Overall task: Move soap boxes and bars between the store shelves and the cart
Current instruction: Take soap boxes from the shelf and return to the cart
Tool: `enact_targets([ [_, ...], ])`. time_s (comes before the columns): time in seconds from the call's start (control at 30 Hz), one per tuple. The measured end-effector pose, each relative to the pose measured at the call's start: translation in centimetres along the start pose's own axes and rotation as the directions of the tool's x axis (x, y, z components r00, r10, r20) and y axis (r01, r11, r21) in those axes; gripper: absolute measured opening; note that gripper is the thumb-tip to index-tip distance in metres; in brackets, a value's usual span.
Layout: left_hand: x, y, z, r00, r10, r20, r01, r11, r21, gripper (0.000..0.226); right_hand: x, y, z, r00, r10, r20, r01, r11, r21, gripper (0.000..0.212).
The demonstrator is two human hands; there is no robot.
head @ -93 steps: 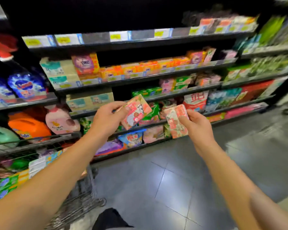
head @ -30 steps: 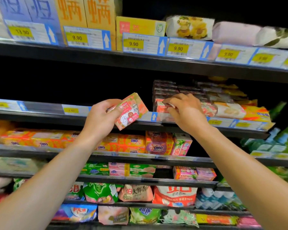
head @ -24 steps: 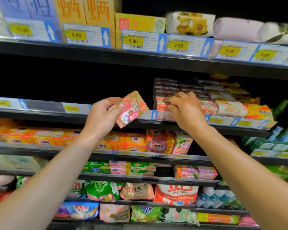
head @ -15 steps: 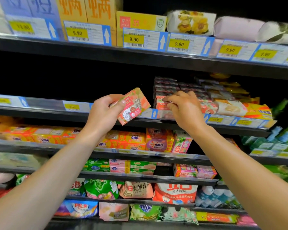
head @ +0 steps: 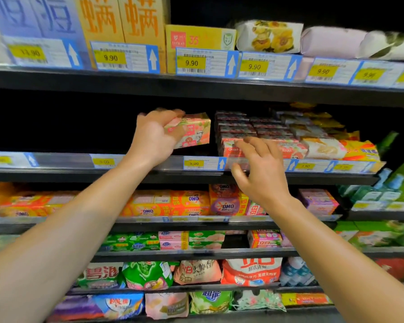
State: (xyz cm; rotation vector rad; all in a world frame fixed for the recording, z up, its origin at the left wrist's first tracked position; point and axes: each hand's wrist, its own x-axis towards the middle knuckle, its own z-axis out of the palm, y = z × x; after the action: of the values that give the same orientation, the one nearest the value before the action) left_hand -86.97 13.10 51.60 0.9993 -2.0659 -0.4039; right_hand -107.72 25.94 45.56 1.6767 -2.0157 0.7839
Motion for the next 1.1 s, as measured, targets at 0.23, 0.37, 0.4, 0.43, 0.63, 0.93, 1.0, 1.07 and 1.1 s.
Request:
enact_targets([
  [0.23, 3.6, -0.9, 2.1, 0.93, -0.071, 0.361, -0.012, 0.975, 0.222, 0.046, -0.4, -1.5, 0.1, 0.996, 0.093, -0.006, -0.093, 0.995, 0.022, 0.055],
  [0.37, 4.5, -1.0, 3.4, 0.922, -0.074, 0.381, -0.02, 0.971, 0.237, 0.045, -0.7, -2.3, 0.4, 0.993, 0.12, -0.005, -0.12, 0.993, 0.022, 0.054],
  [0.4, 4.8, -0.9, 3.7, 0.928, -0.069, 0.367, -0.024, 0.969, 0.244, 0.043, -0.7, -2.5, 0.5, 0.992, 0.124, -0.003, -0.124, 0.992, 0.017, 0.054],
  [0.43, 5.1, -0.8, 3.9, 0.934, -0.064, 0.353, -0.032, 0.965, 0.26, 0.041, -0.7, -2.6, 0.6, 0.992, 0.13, 0.0, -0.13, 0.991, 0.014, 0.054],
  [0.63, 6.1, -0.1, 5.3, 0.935, -0.123, 0.333, 0.006, 0.943, 0.334, 0.04, -0.9, -3.3, 0.6, 0.991, 0.136, 0.014, -0.135, 0.99, -0.04, 0.058],
  [0.93, 6.5, -0.5, 5.6, 0.916, -0.107, 0.386, -0.019, 0.95, 0.31, 0.043, -2.3, -5.7, 0.6, 0.979, 0.202, 0.03, -0.197, 0.974, -0.111, 0.065],
  [1.0, 6.4, -0.7, 5.4, 0.91, -0.105, 0.401, -0.011, 0.961, 0.278, 0.05, -2.9, -6.6, 0.6, 0.976, 0.216, 0.032, -0.211, 0.971, -0.114, 0.067],
  [1.07, 5.9, -1.1, 5.2, 0.899, -0.079, 0.432, -0.027, 0.972, 0.235, 0.058, -3.5, -7.2, 0.6, 0.971, 0.234, 0.04, -0.228, 0.967, -0.116, 0.067],
  [1.1, 5.6, -1.3, 4.9, 0.892, -0.064, 0.447, -0.036, 0.977, 0.212, 0.062, -3.8, -7.4, 0.6, 0.969, 0.245, 0.039, -0.239, 0.964, -0.119, 0.067],
])
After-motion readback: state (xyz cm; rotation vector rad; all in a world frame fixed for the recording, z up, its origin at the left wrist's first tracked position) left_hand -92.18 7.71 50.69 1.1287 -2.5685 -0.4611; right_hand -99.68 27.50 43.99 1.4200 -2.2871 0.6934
